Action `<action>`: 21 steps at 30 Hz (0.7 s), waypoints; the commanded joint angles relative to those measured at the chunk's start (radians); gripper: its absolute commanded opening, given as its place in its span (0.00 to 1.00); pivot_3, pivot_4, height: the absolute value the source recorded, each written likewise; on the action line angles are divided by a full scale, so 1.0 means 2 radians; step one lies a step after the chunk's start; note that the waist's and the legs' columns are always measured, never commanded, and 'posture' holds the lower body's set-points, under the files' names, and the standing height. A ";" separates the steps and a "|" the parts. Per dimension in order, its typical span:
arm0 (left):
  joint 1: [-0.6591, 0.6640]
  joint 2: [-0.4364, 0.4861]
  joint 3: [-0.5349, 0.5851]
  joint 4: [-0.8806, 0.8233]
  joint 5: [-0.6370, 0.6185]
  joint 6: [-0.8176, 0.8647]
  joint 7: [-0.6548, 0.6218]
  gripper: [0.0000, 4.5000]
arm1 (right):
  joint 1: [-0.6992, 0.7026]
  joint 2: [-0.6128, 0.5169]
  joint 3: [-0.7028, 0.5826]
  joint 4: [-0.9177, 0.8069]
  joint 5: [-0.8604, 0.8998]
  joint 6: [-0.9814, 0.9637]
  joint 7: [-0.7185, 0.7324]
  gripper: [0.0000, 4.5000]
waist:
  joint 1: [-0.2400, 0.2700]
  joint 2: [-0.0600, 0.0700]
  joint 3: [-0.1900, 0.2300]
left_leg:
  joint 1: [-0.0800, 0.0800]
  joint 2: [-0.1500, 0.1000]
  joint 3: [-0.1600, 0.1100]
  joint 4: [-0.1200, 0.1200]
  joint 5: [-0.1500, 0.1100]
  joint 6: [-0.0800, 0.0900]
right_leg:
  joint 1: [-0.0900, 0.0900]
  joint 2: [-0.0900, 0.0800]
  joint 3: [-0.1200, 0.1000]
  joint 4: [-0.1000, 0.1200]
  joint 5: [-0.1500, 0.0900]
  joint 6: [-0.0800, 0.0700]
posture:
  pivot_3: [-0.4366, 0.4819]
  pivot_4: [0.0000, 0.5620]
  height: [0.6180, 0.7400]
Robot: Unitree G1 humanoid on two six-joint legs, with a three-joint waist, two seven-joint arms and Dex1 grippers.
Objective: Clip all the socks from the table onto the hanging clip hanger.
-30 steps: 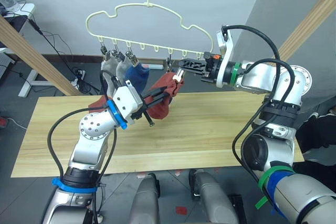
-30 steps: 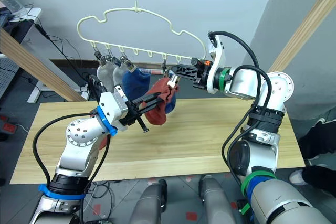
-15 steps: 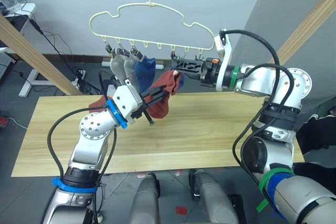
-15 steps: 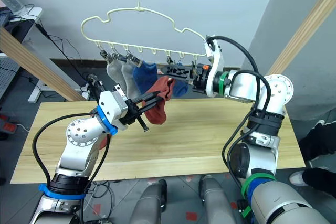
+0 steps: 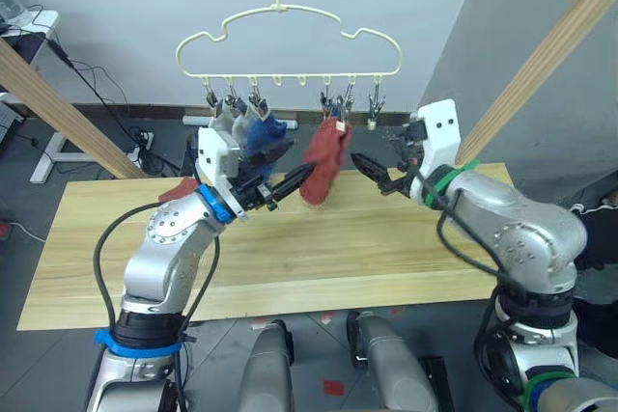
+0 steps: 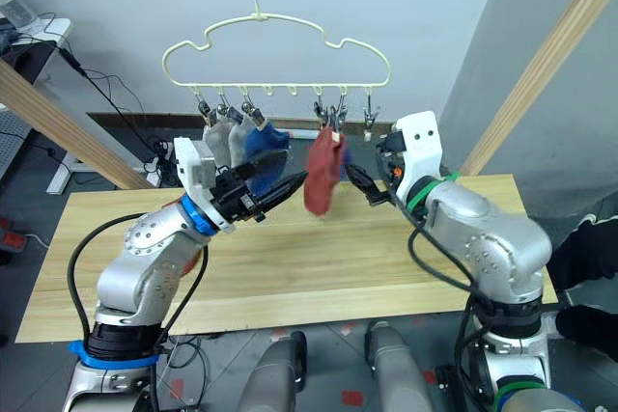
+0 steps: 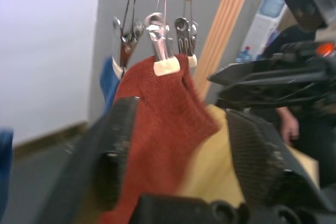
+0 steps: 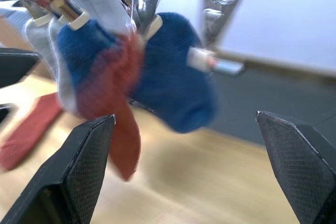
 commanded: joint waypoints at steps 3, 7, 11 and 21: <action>0.014 0.034 0.040 -0.066 -0.046 0.057 0.010 0.99 | 0.008 0.030 0.025 -0.005 -0.104 -0.101 -0.055 1.00 | 0.001 0.000 0.000 | 0.000 0.000 0.000 0.000 0.000 0.000 | 0.000 0.000 0.000 -0.001 0.000 0.000 | 0.44 0.61 1.00; 0.021 0.040 0.054 -0.097 -0.077 0.084 0.018 0.99 | 0.008 0.049 0.033 0.005 -0.145 -0.125 -0.065 1.00 | 0.005 0.000 0.000 | 0.000 0.000 0.001 0.000 0.000 0.000 | 0.000 0.000 0.001 -0.001 0.000 0.000 | 0.46 0.61 1.00; 0.017 0.039 0.059 -0.124 -0.099 0.110 0.041 0.99 | -0.004 0.076 0.029 0.035 -0.169 -0.145 -0.074 1.00 | 0.008 0.000 0.000 | 0.000 0.000 0.000 0.000 0.000 0.000 | 0.000 0.000 0.000 -0.001 0.000 0.000 | 0.47 0.61 1.00; 0.012 0.043 0.086 -0.146 -0.175 0.150 0.070 0.99 | -0.027 0.127 0.018 0.077 -0.208 -0.195 -0.083 1.00 | 0.011 0.000 0.000 | 0.000 0.000 0.000 0.000 0.000 0.000 | 0.000 0.000 0.000 -0.001 0.000 0.000 | 0.49 0.58 1.00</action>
